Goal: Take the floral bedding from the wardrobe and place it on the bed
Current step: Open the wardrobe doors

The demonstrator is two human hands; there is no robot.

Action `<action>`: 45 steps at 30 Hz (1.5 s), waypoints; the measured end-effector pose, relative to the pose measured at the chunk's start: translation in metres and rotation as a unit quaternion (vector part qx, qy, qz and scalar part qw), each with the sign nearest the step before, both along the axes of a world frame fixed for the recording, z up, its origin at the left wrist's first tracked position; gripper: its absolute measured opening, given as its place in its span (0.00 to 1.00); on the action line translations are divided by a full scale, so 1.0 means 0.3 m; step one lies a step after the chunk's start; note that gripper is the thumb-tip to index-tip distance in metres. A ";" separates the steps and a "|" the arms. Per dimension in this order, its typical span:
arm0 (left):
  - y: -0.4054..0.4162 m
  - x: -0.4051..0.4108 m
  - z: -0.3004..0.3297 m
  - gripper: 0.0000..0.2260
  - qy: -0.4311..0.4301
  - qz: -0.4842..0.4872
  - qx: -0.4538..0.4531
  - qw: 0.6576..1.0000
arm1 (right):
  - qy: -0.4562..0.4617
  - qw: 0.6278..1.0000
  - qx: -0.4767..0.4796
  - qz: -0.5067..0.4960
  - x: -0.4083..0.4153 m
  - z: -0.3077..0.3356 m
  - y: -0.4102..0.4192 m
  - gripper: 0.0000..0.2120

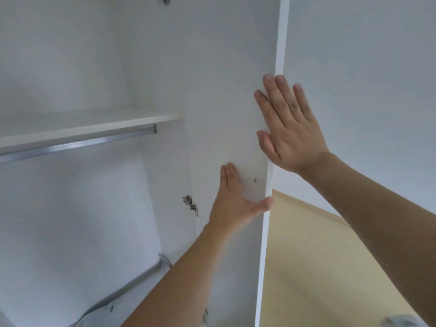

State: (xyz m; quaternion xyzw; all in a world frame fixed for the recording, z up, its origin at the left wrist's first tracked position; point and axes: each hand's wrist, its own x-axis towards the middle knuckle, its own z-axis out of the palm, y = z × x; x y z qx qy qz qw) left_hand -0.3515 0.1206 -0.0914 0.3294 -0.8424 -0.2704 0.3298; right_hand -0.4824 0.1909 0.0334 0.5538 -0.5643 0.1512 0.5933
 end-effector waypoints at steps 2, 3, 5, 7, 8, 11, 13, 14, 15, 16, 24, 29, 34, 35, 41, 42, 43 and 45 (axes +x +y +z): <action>-0.012 -0.056 -0.002 0.61 -0.001 0.014 -0.006 1.000 | -0.008 1.000 0.002 -0.018 -0.043 -0.006 0.002 0.30; -0.013 -0.076 -0.004 0.61 0.001 0.022 -0.007 1.000 | -0.011 1.000 0.004 -0.025 -0.059 -0.009 0.002 0.30; -0.008 -0.119 -0.005 0.62 0.008 0.034 -0.002 0.999 | -0.016 0.999 0.008 -0.040 -0.098 -0.016 0.005 0.29; -0.004 -0.162 -0.006 0.62 0.016 0.040 0.010 0.999 | -0.018 0.998 0.014 -0.054 -0.139 -0.028 0.011 0.29; -0.002 -0.184 -0.005 0.62 0.019 0.042 0.016 0.999 | -0.020 0.998 0.018 -0.060 -0.159 -0.034 0.015 0.29; 0.000 -0.239 -0.001 0.62 0.025 0.052 0.024 0.998 | -0.025 0.996 0.022 -0.078 -0.201 -0.045 0.022 0.28; -0.002 -0.265 -0.004 0.62 0.023 0.064 0.020 0.998 | -0.030 0.996 0.024 -0.085 -0.217 -0.047 0.022 0.28; -0.005 -0.274 -0.006 0.62 0.021 0.067 0.020 0.997 | -0.035 0.995 0.026 -0.086 -0.222 -0.047 0.022 0.28; -0.007 -0.279 -0.008 0.62 0.021 0.068 0.020 0.997 | -0.039 0.995 0.028 -0.086 -0.225 -0.049 0.021 0.28; -0.010 -0.283 -0.011 0.62 0.020 0.068 0.019 0.997 | -0.044 0.995 0.028 -0.086 -0.225 -0.050 0.020 0.28; -0.134 -0.148 -0.050 0.56 -0.006 0.058 -0.087 0.994 | -0.072 0.996 0.027 -0.044 -0.110 -0.109 -0.016 0.28; -0.333 0.135 -0.107 0.45 -0.045 0.133 -0.177 0.974 | -0.073 0.995 0.060 0.039 0.057 -0.168 -0.161 0.28; -0.506 0.464 -0.186 0.41 -0.122 0.215 -0.206 0.947 | -0.119 0.982 0.122 0.081 0.254 -0.253 -0.405 0.30; -0.538 0.538 -0.208 0.41 -0.137 0.230 -0.204 0.942 | -0.128 0.978 0.136 0.091 0.301 -0.278 -0.461 0.30; -0.724 0.999 -0.384 0.40 -0.228 0.323 -0.177 0.901 | -0.148 0.949 0.221 0.171 0.619 -0.440 -0.788 0.31; -0.754 1.063 -0.415 0.39 -0.243 0.330 -0.170 0.896 | -0.152 0.944 0.231 0.180 0.666 -0.468 -0.840 0.31; -0.785 1.117 -0.446 0.39 -0.254 0.334 -0.163 0.893 | -0.156 0.939 0.240 0.189 0.709 -0.497 -0.891 0.31; -0.843 1.193 -0.505 0.39 -0.272 0.338 -0.153 0.888 | -0.165 0.929 0.259 0.205 0.780 -0.562 -0.986 0.30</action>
